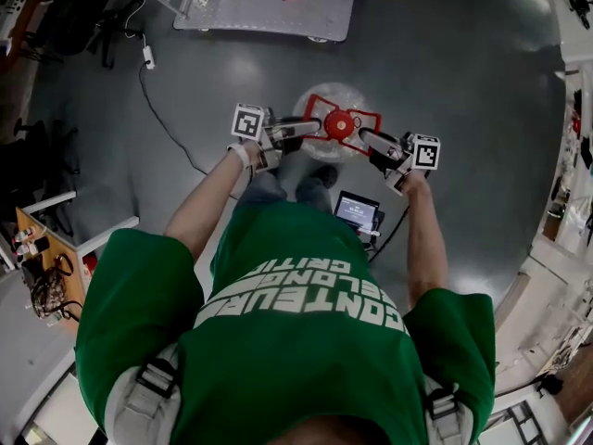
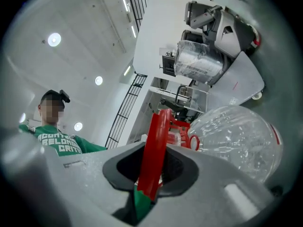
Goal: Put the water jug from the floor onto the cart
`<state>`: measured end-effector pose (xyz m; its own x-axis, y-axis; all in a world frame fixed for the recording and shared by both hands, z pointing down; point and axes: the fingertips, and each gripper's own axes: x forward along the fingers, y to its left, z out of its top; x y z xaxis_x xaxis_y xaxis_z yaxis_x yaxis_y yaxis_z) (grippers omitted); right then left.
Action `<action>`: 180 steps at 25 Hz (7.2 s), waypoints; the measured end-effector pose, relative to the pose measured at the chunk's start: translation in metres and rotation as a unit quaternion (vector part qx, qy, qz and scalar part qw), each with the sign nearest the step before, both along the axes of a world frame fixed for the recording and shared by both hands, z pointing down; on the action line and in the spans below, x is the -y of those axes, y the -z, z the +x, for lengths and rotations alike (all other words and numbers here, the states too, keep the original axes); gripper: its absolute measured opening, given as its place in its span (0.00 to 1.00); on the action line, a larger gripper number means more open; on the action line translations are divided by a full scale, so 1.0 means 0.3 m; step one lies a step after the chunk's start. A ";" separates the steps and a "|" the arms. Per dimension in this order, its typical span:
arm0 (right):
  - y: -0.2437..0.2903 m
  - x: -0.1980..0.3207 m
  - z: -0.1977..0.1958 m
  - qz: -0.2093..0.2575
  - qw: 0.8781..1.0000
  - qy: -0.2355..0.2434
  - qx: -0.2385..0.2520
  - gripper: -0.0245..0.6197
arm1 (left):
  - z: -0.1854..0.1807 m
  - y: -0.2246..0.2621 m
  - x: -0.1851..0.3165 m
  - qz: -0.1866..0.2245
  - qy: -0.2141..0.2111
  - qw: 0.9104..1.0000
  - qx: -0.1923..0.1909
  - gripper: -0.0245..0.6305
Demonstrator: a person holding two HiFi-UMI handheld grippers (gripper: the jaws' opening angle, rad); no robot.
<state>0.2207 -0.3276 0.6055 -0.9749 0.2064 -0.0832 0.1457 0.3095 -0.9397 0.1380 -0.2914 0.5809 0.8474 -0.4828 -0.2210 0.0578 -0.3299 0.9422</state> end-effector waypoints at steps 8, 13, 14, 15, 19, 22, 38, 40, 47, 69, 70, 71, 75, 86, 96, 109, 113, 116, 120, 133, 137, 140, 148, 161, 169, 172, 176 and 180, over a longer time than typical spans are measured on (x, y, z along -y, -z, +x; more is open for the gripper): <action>0.052 0.019 -0.028 0.012 1.000 0.020 0.013 0.12 | -0.011 0.024 -0.002 0.004 0.017 1.000 0.002 0.18; 0.078 0.026 -0.039 0.013 0.999 0.026 0.015 0.13 | -0.013 0.031 -0.002 0.001 0.010 1.000 -0.001 0.18; 0.083 0.029 -0.040 0.017 0.999 0.026 0.013 0.14 | -0.014 0.037 -0.002 0.002 0.009 1.000 -0.001 0.18; 0.091 0.029 -0.044 0.020 0.999 0.026 0.012 0.14 | -0.015 0.046 -0.001 0.003 0.008 1.000 -0.002 0.18; 0.128 0.020 -0.098 0.018 1.000 0.020 0.012 0.14 | -0.071 0.090 0.005 0.008 0.005 1.000 -0.016 0.18; 0.139 0.028 -0.147 0.023 1.000 0.018 0.005 0.14 | -0.131 0.110 0.014 0.012 0.006 1.000 -0.025 0.18; 0.124 0.217 -0.524 0.028 0.999 0.023 -0.028 0.14 | -0.503 0.096 0.203 0.038 -0.002 0.999 -0.031 0.19; 0.120 0.239 -0.570 0.026 0.999 0.025 -0.032 0.14 | -0.548 0.091 0.229 0.041 0.002 0.999 -0.034 0.19; 0.121 0.338 -0.727 0.030 0.999 0.018 -0.040 0.14 | -0.700 0.099 0.320 0.046 0.018 0.998 -0.043 0.19; 0.095 0.608 -0.877 0.011 0.995 0.094 -0.032 0.14 | -0.826 0.092 0.583 0.029 0.097 0.994 -0.032 0.19; 0.092 0.628 -0.873 0.008 0.995 0.094 -0.031 0.14 | -0.820 0.090 0.606 0.028 0.099 0.994 -0.031 0.18; 0.089 0.650 -0.869 0.005 0.995 0.093 -0.031 0.14 | -0.816 0.086 0.629 0.026 0.102 0.994 -0.031 0.18; 0.077 0.734 -0.867 -0.003 0.995 0.093 -0.028 0.13 | -0.811 0.068 0.708 0.013 0.108 0.994 -0.026 0.18; 0.099 0.963 -0.866 -0.005 0.993 0.117 -0.004 0.14 | -0.791 0.091 0.927 0.006 0.144 0.990 -0.014 0.18; 0.122 1.141 -0.891 -0.002 0.991 0.132 0.009 0.13 | -0.803 0.108 1.092 0.011 0.169 0.986 0.014 0.18; 0.116 1.234 -0.922 0.000 0.993 0.121 0.002 0.14 | -0.839 0.102 1.194 0.019 0.150 0.988 -0.001 0.18; 0.093 1.294 -0.954 -0.007 0.993 0.116 -0.010 0.14 | -0.878 0.078 1.254 0.015 0.141 0.990 -0.007 0.18; 0.077 1.332 -1.003 -0.011 0.994 0.110 -0.019 0.14 | -0.922 0.062 1.296 0.011 0.134 0.991 -0.011 0.18; 0.065 1.379 -1.069 -0.016 0.995 0.097 -0.028 0.13 | -0.991 0.053 1.340 0.001 0.127 0.992 -0.023 0.18; 0.020 1.569 -1.316 -0.026 0.996 0.056 -0.061 0.13 | -1.253 0.011 1.558 -0.017 0.097 0.995 -0.018 0.17; -0.009 1.620 -1.396 -0.028 0.996 0.046 -0.071 0.12 | -1.329 -0.028 1.608 -0.025 0.084 0.996 -0.008 0.17; -0.034 1.663 -1.456 -0.034 0.996 0.031 -0.078 0.11 | -1.386 -0.053 1.651 -0.033 0.079 0.996 -0.012 0.16; -0.116 1.760 -1.590 -0.038 0.995 -0.004 -0.091 0.10 | -1.508 -0.121 1.763 -0.052 0.069 0.996 -0.032 0.15; -0.345 1.871 -1.651 -0.057 0.987 -0.005 -0.149 0.08 | -1.595 -0.378 1.907 -0.126 0.128 0.984 0.018 0.12; -0.435 1.922 -1.688 -0.081 0.984 -0.005 -0.156 0.08 | -1.614 -0.492 1.949 -0.158 0.160 0.974 0.038 0.12; -0.472 1.947 -1.690 -0.085 0.984 -0.001 -0.155 0.08 | -1.619 -0.543 1.968 -0.167 0.164 0.971 0.056 0.12; -0.509 1.935 -1.705 -0.096 0.983 0.008 -0.157 0.07 | -1.634 -0.585 1.960 -0.179 0.168 0.968 0.062 0.12; -0.581 1.947 -1.705 -0.115 0.980 0.009 -0.164 0.07 | -1.634 -0.665 1.981 -0.190 0.168 0.965 0.069 0.12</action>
